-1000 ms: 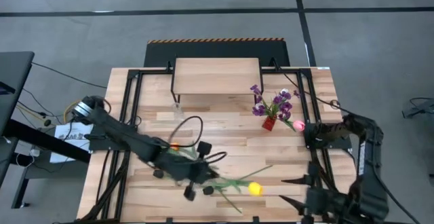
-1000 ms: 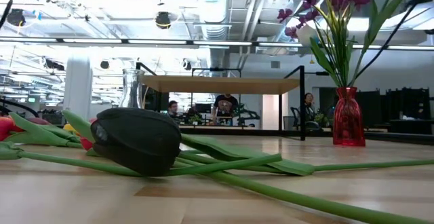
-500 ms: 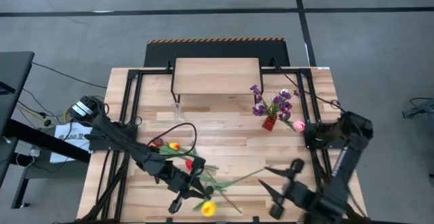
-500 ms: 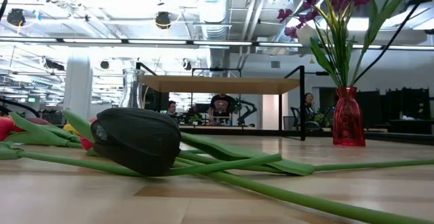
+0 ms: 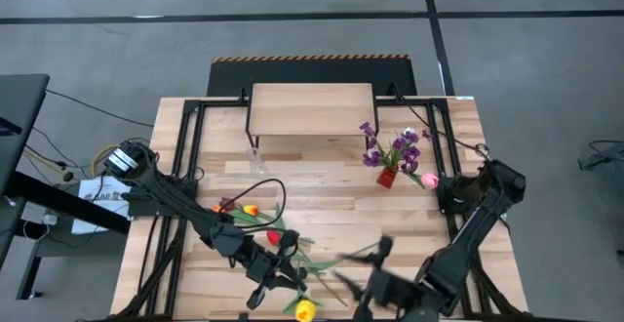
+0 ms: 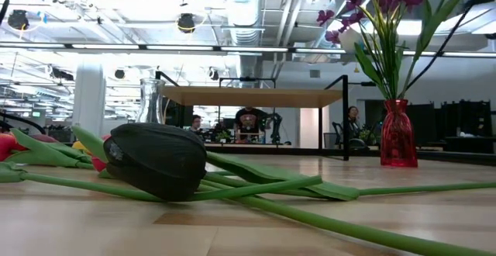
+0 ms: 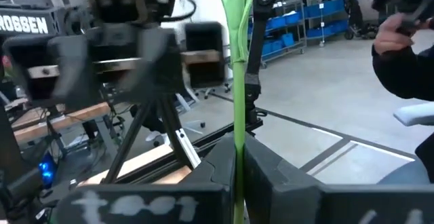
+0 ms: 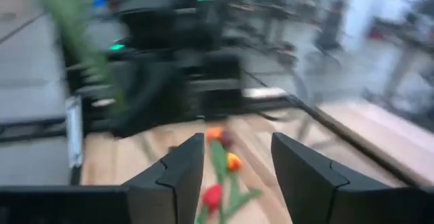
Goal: Pick and place flowers into a vace then onto a shelf
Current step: Put the right yellow flower into the red vase
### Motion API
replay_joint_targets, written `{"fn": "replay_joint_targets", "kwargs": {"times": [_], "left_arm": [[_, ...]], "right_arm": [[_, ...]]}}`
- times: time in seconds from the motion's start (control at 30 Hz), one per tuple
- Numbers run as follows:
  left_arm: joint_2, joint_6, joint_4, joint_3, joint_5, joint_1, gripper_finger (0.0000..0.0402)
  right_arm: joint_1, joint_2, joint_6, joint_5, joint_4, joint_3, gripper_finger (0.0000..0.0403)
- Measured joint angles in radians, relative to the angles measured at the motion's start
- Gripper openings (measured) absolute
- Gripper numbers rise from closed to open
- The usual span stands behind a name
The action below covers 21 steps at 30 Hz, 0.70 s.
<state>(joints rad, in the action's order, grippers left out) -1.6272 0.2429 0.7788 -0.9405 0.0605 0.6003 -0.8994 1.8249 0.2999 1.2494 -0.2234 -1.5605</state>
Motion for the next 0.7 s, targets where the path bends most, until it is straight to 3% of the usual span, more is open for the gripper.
{"fn": "replay_joint_targets", "kwargs": {"times": [0.17, 0.33, 0.47, 0.7], "left_arm": [[-0.011, 0.011, 0.001, 0.000, -0.016, 0.001, 0.0000], [-0.012, 0.007, 0.002, 0.000, -0.029, 0.001, 0.0000], [-0.012, -0.002, 0.001, 0.000, -0.029, 0.001, 0.0000], [-0.012, -0.017, -0.011, 0.000, -0.028, 0.000, 0.0000]], "right_arm": [[0.031, 0.054, -0.403, -0.155, 0.327, 0.000, 0.0162], [0.070, 0.078, -0.507, -0.230, 0.438, 0.000, 0.0165], [0.098, 0.073, -0.513, -0.362, 0.473, 0.000, 0.0169], [0.111, 0.072, -0.630, -0.422, 0.577, 0.000, 0.0165]]}}
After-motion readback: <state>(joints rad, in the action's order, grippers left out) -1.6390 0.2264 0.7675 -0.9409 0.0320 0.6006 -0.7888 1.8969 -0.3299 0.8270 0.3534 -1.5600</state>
